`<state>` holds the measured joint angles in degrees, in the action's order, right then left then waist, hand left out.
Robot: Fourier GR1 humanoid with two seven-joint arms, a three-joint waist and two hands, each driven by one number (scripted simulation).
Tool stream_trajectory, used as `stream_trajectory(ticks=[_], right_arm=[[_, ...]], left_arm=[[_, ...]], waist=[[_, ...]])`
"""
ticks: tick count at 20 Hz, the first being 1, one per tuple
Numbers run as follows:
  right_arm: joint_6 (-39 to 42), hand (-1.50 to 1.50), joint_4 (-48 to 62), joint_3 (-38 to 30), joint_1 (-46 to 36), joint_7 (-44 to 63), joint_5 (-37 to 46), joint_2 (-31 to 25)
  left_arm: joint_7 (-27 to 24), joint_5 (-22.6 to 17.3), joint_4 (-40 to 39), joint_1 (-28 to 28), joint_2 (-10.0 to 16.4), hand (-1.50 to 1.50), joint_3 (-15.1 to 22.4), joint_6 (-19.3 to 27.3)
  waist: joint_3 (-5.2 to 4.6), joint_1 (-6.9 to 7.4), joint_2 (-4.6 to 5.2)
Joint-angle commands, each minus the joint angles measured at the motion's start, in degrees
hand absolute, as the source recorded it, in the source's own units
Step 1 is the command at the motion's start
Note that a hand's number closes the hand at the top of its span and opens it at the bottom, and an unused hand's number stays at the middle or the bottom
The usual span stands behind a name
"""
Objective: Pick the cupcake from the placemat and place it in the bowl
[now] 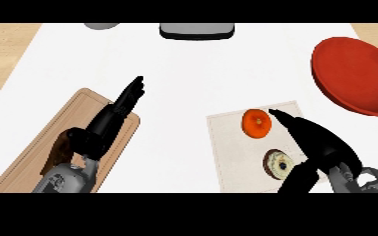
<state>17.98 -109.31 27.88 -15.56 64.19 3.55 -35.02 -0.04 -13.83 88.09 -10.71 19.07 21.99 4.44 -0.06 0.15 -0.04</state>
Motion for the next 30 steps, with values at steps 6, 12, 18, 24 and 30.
stream_trajectory(ticks=[6,12,18,24,30], right_arm=[[-1.32,-1.5,1.78,3.35,1.14,5.03,11.92,3.78],[-5.63,-1.5,3.58,8.38,6.9,1.75,24.0,5.11],[0.05,-1.5,1.45,1.42,8.04,2.06,21.33,4.19],[1.08,-1.5,5.83,2.02,8.35,1.24,24.5,10.03],[-2.09,-1.5,11.63,-1.83,13.07,-11.36,30.23,10.46]], left_arm=[[4.49,0.42,3.17,-0.53,-0.15,0.0,-2.06,-1.95],[-1.25,2.09,0.55,3.8,-1.33,0.0,-1.8,-3.2],[3.53,4.04,1.87,-0.27,-3.36,0.0,-3.84,-2.12],[4.24,3.94,2.38,0.87,-3.82,0.0,-5.96,-5.15],[1.54,7.11,-1.34,1.24,-7.64,0.0,-7.32,-6.66]], waist=[[0.05,-0.02,-0.03],[0.04,-0.1,0.02],[0.05,-0.32,0.0],[0.05,-0.1,0.02],[0.06,-0.25,0.03]])
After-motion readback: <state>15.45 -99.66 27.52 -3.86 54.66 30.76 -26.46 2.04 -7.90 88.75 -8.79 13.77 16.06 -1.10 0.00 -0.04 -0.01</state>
